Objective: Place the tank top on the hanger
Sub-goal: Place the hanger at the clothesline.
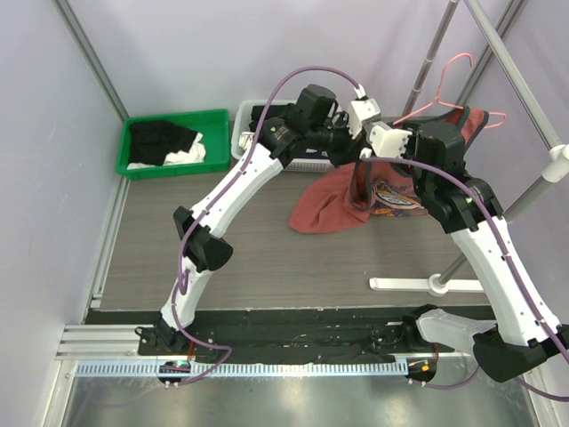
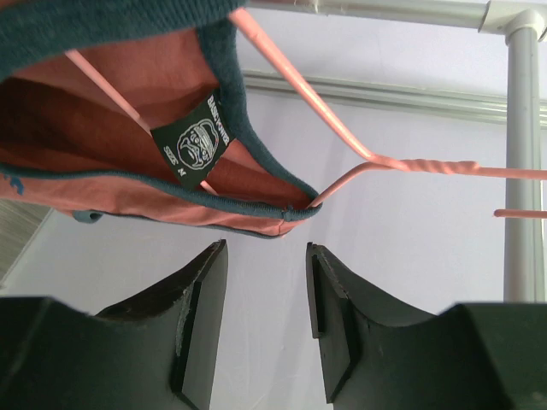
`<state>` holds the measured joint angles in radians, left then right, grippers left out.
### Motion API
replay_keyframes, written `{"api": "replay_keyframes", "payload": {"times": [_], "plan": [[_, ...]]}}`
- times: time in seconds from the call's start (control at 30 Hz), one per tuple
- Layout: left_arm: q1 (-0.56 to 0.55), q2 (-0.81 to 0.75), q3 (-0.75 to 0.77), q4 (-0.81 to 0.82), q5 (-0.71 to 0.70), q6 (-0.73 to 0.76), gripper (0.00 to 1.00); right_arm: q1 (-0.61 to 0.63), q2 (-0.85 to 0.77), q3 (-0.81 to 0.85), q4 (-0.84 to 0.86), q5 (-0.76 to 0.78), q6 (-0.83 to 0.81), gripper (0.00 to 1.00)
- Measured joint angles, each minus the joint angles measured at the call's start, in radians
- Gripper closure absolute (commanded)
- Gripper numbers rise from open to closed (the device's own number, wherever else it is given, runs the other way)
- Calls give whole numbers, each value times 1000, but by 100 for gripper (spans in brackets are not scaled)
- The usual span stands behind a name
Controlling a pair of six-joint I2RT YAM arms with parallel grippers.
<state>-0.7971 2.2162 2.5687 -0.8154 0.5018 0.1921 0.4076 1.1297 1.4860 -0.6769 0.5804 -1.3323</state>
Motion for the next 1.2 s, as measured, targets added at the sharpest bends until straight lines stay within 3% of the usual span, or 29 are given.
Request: {"api": "replay_keyframes", "payload": {"times": [0.5,0.63,0.93,1.2], "plan": [[7,-50,-15,-27,23,0,100,-65,-55,-197,183,-14,-259,40],[8,-54,-15,-28,26,0,100,-68,-94,-270,337,-21,-345,35],[8,-54,-21,-29,37,0,100,-94,-154,-539,770,-96,-575,35],[8,-54,-21,-29,45,0,100,-119,-141,-653,1058,-204,-647,36]]}}
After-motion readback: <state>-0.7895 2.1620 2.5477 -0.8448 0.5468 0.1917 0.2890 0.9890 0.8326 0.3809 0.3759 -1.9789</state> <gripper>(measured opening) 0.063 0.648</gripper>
